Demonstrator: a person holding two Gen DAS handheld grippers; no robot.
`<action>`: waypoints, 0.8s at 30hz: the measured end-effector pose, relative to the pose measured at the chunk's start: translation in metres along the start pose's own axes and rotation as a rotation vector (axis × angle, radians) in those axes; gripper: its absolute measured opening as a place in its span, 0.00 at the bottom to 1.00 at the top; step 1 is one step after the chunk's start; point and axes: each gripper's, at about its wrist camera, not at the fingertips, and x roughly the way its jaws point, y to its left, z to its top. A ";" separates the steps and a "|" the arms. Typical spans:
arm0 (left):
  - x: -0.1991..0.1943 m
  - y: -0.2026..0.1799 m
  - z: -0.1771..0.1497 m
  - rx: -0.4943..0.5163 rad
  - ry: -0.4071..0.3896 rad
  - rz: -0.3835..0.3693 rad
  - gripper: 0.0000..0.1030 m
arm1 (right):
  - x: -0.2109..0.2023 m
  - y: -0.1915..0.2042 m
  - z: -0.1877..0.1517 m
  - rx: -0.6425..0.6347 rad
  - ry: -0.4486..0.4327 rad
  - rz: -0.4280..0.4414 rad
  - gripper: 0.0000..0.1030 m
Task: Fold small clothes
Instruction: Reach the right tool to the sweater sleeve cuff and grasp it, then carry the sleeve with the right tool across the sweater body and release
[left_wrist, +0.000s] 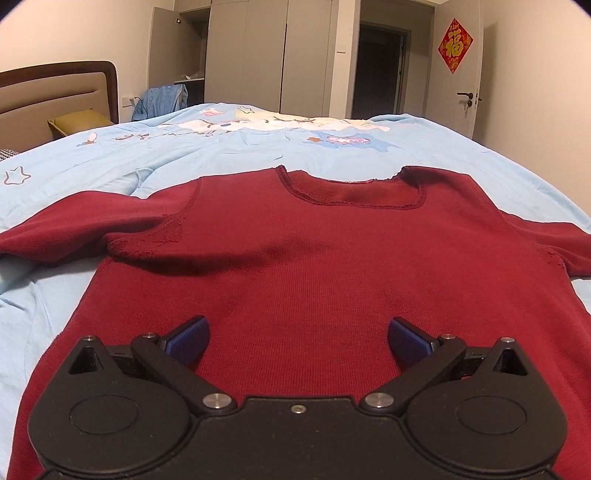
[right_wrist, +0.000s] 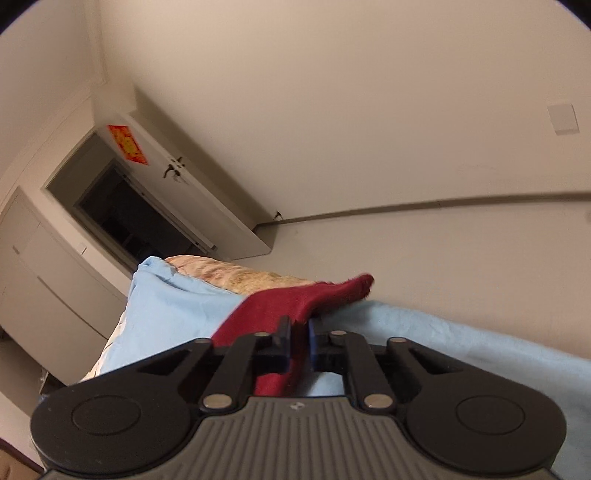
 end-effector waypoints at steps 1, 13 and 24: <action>0.000 0.000 0.000 -0.001 0.000 -0.001 1.00 | -0.006 0.006 0.000 -0.036 -0.013 0.000 0.08; -0.014 0.023 0.015 -0.135 -0.012 -0.100 0.99 | -0.088 0.162 -0.023 -0.762 -0.169 0.113 0.07; -0.073 0.053 0.044 -0.145 -0.099 -0.043 0.99 | -0.173 0.309 -0.173 -1.210 -0.183 0.513 0.07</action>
